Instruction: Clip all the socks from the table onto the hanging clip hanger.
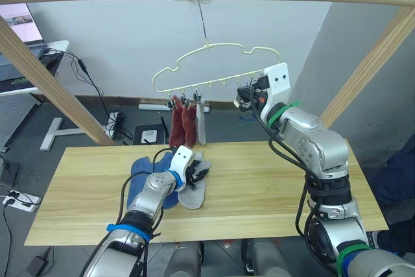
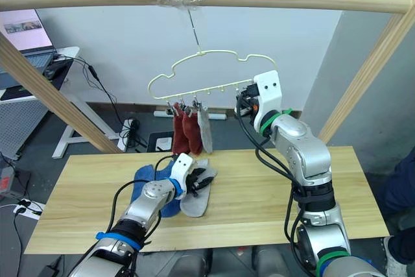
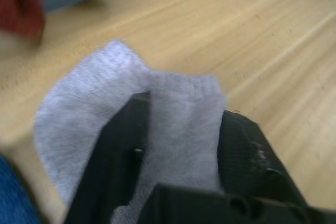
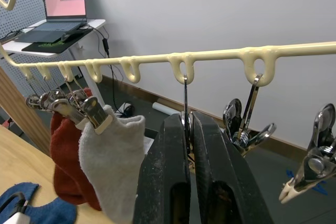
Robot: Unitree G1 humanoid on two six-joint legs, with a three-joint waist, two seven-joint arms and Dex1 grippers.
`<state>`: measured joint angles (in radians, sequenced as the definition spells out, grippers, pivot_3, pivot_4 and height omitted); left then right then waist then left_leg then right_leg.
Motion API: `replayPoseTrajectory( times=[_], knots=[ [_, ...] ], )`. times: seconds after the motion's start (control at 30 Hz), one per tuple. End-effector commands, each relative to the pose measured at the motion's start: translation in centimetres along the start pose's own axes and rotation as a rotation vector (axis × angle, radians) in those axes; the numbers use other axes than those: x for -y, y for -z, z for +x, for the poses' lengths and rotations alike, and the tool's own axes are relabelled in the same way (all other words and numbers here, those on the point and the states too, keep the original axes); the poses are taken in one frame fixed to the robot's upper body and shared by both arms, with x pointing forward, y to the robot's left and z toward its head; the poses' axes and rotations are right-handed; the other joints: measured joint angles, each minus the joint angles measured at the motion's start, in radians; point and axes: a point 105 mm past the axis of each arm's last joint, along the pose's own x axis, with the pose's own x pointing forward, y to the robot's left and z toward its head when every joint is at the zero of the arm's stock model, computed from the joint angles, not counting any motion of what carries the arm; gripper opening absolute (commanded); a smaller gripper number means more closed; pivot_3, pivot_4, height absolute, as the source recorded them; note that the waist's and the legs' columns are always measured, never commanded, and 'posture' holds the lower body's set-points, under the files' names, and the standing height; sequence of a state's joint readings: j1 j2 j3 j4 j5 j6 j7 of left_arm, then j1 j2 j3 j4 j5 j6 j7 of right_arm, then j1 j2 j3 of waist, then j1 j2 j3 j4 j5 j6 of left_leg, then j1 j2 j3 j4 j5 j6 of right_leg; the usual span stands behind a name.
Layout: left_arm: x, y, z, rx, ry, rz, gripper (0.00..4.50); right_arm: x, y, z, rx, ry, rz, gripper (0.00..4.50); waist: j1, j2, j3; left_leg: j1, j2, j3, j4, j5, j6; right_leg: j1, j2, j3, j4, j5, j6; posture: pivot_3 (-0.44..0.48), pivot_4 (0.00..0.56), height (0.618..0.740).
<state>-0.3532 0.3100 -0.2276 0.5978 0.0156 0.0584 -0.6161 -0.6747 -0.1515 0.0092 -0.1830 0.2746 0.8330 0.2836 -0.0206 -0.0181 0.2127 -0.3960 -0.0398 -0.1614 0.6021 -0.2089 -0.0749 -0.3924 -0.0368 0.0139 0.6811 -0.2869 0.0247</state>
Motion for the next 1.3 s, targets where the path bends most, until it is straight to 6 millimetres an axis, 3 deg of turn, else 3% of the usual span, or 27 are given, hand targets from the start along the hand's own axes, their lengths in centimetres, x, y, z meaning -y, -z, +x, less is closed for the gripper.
replayPoseTrajectory(
  times=[0.03, 0.2, 0.37, 0.6, 0.8, 1.3],
  knots=[
    [2.3, 2.0, -0.4, -0.042, 0.095, -0.002, 1.08, 0.1, -1.4, -0.6, 0.051, -0.004, -0.009, 0.0, 0.0, 0.0, 0.0, 0.0, 0.0, 0.0, 0.0, 0.0, 0.0, 0.0, 0.0, 0.0, 0.0, 0.0, 0.0, 0.069, 0.209, 0.74],
    [4.3, -1.8, -0.7, 0.141, 0.186, 0.065, 0.05, 0.4, -1.6, -0.5, 0.042, -0.014, 0.022, 0.0, 0.002, 0.0, 0.0, -0.001, 0.001, -0.001, 0.0, 0.0, 0.0, 0.0, -0.001, 0.0, -0.001, 0.001, -0.001, 0.08, 0.201, 0.74],
    [5.5, -7.9, -2.3, 0.42, 0.213, 0.224, 0.02, 1.2, -1.7, -1.0, -0.014, -0.015, 0.193, 0.0, 0.01, 0.0, 0.0, -0.004, 0.002, -0.002, 0.0, 0.001, 0.001, -0.003, -0.002, 0.0, 0.0, 0.001, -0.001, 0.079, 0.199, 0.74],
    [6.9, -13.8, -5.4, 0.708, 0.165, 0.471, 0.02, 2.3, -1.5, -1.6, -0.14, -0.018, 0.491, 0.0, 0.016, 0.001, 0.0, -0.004, 0.002, -0.001, -0.001, 0.001, 0.001, -0.003, -0.002, 0.001, -0.001, 0.001, -0.001, 0.07, 0.201, 0.74],
    [6.7, -16.2, -6.4, 0.838, 0.032, 0.632, 0.02, 2.5, -1.7, -2.0, -0.214, -0.035, 0.622, 0.0, 0.021, 0.001, 0.001, -0.004, 0.0, 0.0, -0.001, 0.001, 0.001, -0.003, -0.001, 0.0, -0.001, 0.001, -0.001, 0.068, 0.204, 0.74],
    [5.4, -18.0, -4.9, 0.88, -0.04, 0.575, 0.02, 1.8, -2.3, -2.1, -0.225, -0.105, 0.687, 0.0, 0.017, 0.001, 0.001, -0.004, -0.001, 0.001, 0.0, 0.0, 0.003, -0.003, 0.0, 0.0, 0.0, 0.001, -0.001, 0.06, 0.212, 0.74]
  ],
)
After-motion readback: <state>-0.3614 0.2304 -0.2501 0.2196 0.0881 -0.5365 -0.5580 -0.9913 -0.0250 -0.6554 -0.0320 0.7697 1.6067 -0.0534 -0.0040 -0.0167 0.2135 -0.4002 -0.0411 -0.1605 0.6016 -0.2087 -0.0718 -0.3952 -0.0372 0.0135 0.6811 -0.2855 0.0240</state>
